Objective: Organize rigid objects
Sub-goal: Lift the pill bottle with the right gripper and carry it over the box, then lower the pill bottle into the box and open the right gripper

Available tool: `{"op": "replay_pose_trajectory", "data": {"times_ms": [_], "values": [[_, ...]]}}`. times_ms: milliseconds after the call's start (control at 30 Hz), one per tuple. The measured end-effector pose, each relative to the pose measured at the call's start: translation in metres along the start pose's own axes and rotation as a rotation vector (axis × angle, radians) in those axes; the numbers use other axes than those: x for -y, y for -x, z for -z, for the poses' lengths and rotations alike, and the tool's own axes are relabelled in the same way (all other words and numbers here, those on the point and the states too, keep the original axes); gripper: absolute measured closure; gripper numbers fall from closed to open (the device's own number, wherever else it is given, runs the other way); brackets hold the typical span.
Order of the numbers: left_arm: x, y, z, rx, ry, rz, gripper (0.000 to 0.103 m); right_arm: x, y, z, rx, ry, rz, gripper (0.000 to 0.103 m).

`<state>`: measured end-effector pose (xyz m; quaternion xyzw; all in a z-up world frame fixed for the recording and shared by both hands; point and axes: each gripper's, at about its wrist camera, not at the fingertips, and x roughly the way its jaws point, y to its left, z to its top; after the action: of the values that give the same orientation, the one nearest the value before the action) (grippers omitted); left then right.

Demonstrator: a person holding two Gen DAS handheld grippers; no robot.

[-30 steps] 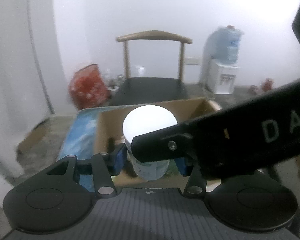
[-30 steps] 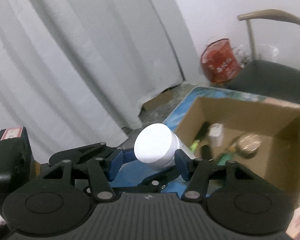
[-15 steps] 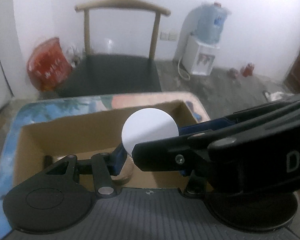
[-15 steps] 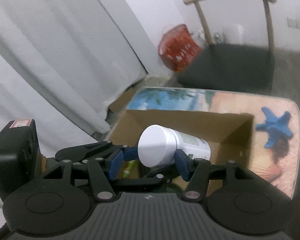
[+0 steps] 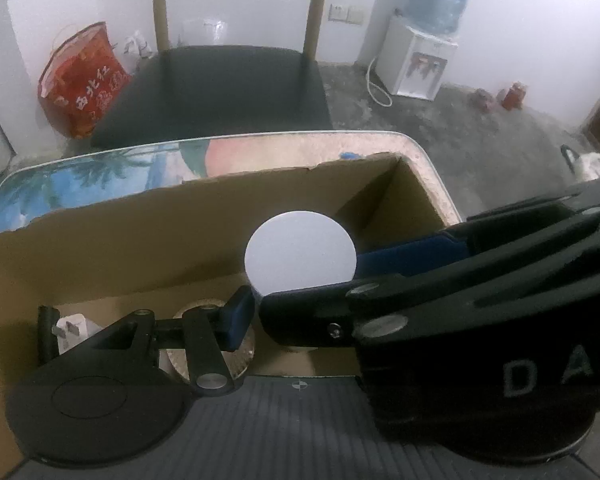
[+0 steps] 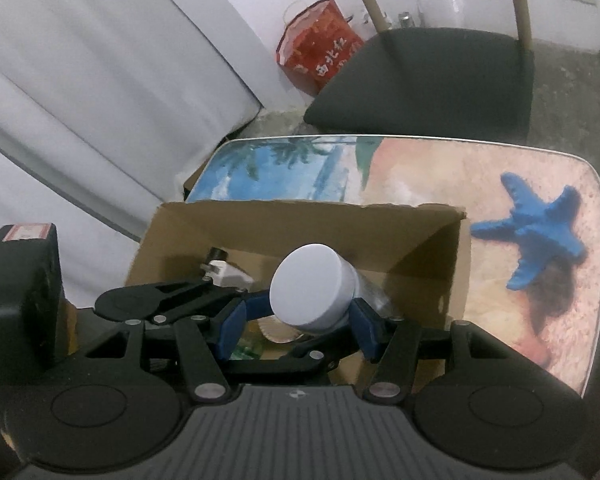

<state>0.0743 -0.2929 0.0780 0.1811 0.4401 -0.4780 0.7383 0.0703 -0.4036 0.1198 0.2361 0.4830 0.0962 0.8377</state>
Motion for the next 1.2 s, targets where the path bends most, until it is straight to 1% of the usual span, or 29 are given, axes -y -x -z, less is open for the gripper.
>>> {"op": "replay_pose_trajectory", "data": {"times_ms": [233,367,433,567,700,800,967,1067,1200], "values": [[0.004,0.002,-0.001,-0.005,-0.009,-0.007,0.051,0.004,0.001,-0.001,-0.001,0.008,-0.003,0.043],[0.005,0.007,0.0,0.008,-0.012,-0.021,0.043,0.001,0.005,0.001,0.008,0.015,0.003,0.042],[0.005,0.011,0.001,0.009,-0.005,-0.023,0.041,0.0,0.007,0.001,0.018,0.012,0.001,0.042],[0.004,0.028,0.007,0.035,0.002,-0.018,0.034,-0.004,0.021,0.004,0.051,0.003,0.005,0.042],[0.001,0.057,0.016,0.079,0.01,-0.01,0.034,-0.015,0.049,0.014,0.118,0.006,0.004,0.042],[-0.004,0.09,0.031,0.138,0.016,0.001,0.033,-0.029,0.077,0.028,0.189,0.013,-0.017,0.042],[-0.023,0.155,0.077,0.246,0.03,-0.016,0.03,-0.064,0.122,0.07,0.307,0.046,-0.08,0.04],[-0.041,0.186,0.111,0.289,0.054,-0.052,0.03,-0.088,0.128,0.101,0.334,0.071,-0.129,0.04],[-0.068,0.213,0.155,0.326,0.125,-0.117,0.03,-0.117,0.111,0.134,0.324,0.1,-0.191,0.039]]}}
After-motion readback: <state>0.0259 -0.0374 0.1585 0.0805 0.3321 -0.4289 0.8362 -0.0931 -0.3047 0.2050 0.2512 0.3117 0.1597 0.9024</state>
